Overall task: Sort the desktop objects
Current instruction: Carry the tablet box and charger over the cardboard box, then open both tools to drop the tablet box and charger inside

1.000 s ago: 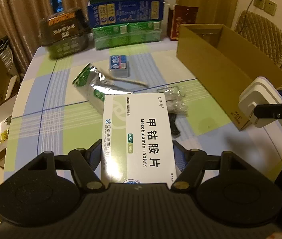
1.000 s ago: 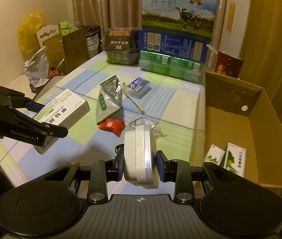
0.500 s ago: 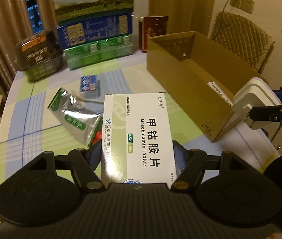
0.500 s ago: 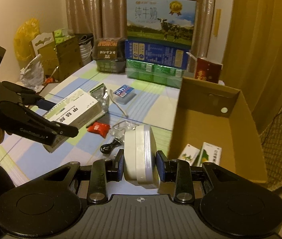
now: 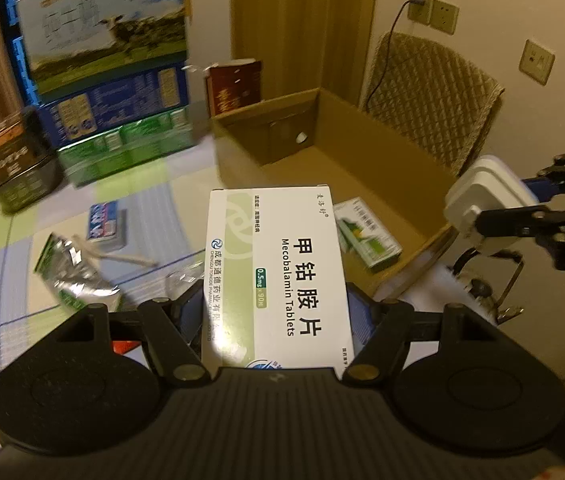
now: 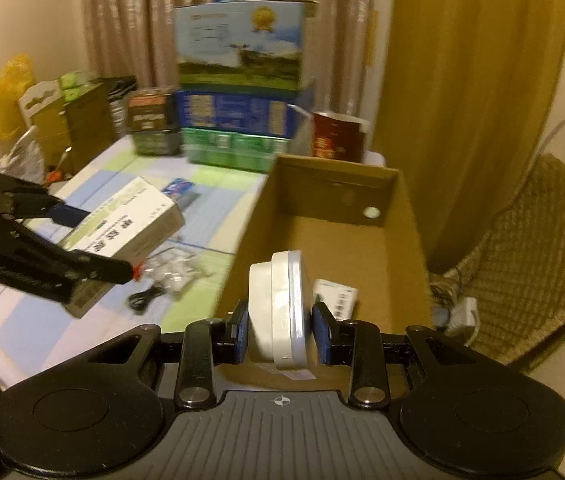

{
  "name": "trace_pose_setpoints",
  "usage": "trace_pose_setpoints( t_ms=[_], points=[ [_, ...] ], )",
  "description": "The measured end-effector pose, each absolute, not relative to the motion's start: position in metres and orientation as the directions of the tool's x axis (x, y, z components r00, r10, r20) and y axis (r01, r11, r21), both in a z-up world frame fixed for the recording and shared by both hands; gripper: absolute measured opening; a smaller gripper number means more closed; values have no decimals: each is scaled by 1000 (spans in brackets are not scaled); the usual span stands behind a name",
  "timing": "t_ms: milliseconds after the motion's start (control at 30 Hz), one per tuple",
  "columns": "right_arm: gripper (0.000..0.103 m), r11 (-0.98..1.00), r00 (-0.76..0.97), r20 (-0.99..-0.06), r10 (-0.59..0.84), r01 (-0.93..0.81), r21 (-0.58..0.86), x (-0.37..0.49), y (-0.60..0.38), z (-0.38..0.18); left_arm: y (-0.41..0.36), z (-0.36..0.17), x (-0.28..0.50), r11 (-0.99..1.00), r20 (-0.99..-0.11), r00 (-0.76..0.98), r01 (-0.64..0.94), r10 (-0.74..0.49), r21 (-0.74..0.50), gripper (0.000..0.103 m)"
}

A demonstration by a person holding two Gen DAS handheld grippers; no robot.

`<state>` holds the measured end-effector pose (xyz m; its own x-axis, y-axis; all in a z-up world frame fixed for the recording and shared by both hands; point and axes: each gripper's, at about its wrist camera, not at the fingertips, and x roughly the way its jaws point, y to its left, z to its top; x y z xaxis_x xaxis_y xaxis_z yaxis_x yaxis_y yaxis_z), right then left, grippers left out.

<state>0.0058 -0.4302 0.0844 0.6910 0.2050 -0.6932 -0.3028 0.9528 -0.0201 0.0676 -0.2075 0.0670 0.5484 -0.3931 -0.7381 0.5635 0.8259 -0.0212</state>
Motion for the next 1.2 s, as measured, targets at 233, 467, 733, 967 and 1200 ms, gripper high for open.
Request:
trace_pose_setpoints(
  t_ms=[233,467,733,967,1200],
  points=[
    [30,971,696,-702,155,-240,-24,43,-466,80,-255,76,87,820,-728,533,568,-432,-71,67],
    [30,976,686,-711,153,-217,1,76,-487,68,-296,72,113,828,-729,516,547,-450,-124,67],
    [30,979,666,-731,150,-203,16,100,-504,48,-327,53,135,830,-743,487,534,-459,-162,67],
    [30,979,644,-751,147,-202,19,105,-510,32,-337,33,146,832,-758,465,524,-457,-181,67],
    [30,979,630,-764,140,-202,13,109,-510,24,-343,21,154,830,-770,438,519,-464,-205,67]
  ],
)
